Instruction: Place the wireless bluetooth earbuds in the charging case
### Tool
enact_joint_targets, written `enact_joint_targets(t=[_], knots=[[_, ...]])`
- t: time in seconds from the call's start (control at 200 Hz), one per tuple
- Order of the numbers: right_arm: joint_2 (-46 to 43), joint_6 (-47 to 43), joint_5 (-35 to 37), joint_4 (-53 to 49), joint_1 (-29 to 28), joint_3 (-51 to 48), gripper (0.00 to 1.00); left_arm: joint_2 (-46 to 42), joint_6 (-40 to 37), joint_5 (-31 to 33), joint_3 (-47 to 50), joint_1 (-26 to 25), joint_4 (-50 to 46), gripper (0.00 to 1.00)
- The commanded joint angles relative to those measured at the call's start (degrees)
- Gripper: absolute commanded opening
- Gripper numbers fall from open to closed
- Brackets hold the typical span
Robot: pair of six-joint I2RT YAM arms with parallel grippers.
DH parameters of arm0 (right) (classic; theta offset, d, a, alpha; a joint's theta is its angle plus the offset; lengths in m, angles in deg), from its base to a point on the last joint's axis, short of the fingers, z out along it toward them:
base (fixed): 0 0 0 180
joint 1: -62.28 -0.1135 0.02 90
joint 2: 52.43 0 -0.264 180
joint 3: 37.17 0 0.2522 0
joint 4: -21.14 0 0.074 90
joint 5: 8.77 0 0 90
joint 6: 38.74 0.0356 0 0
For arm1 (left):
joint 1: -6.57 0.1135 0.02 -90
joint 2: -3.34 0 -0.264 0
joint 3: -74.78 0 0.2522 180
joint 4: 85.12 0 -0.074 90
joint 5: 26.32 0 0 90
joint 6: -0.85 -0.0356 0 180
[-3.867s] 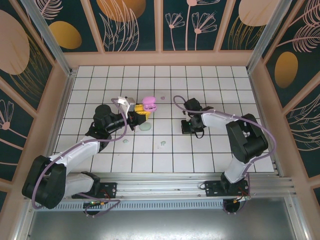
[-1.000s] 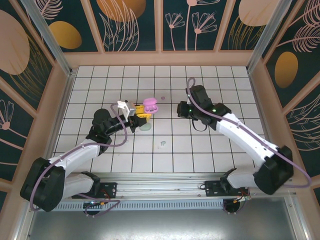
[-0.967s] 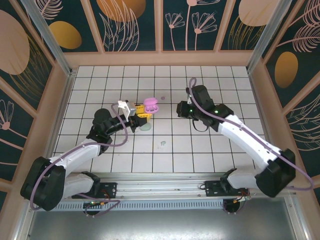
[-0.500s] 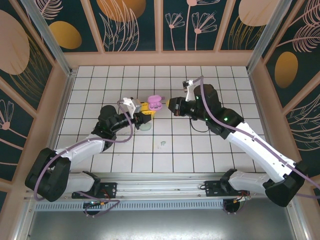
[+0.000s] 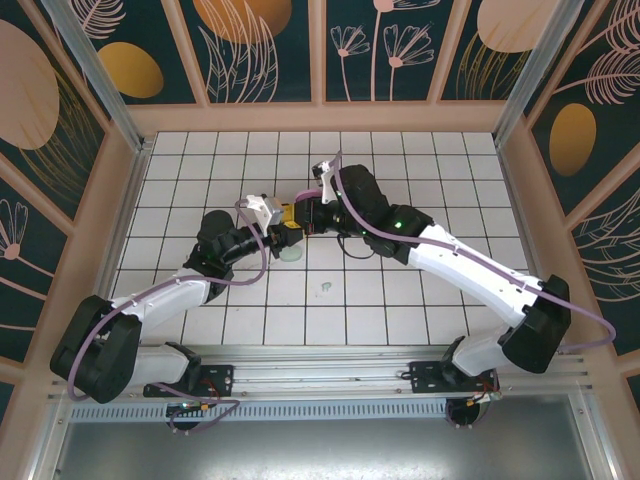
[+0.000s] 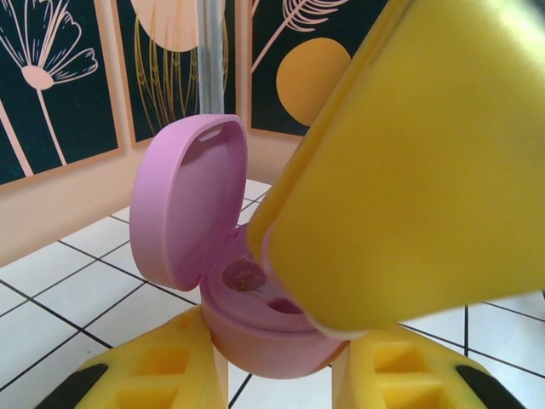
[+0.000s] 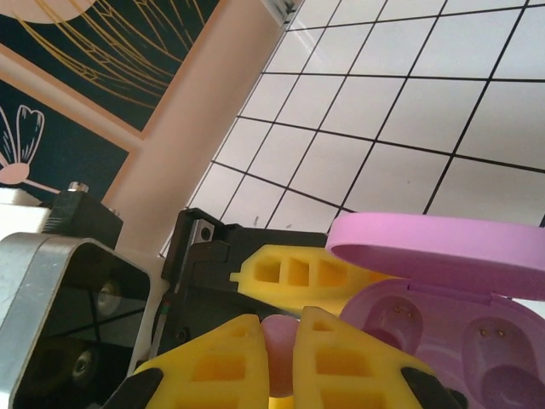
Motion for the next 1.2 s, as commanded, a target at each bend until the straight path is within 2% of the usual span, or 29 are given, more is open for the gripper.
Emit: enact_joint_targets(t=[0.0, 0.28, 0.616, 1.196], knots=[[0.49, -1.39, 2.86, -0.25, -0.48, 1.91, 0.04, -0.58, -0.14, 0.23, -1.16, -0.39, 1.49, 0.0], [0.31, -1.78, 5.75, -1.28, -0.63, 2.52, 0.05, -0.94, -0.03, 0.15, -0.47, -0.38, 1.75, 0.0], [0.83, -1.35, 5.86, -2.42, -1.07, 1.89, 0.06, -1.3, -0.01, 0.5, -0.38, -0.43, 1.82, 0.0], [0.8, -0.51, 9.32, -3.31, -1.29, 0.59, 0.13, -1.92, 0.56, 0.41, -0.51, -0.36, 1.93, 0.0]])
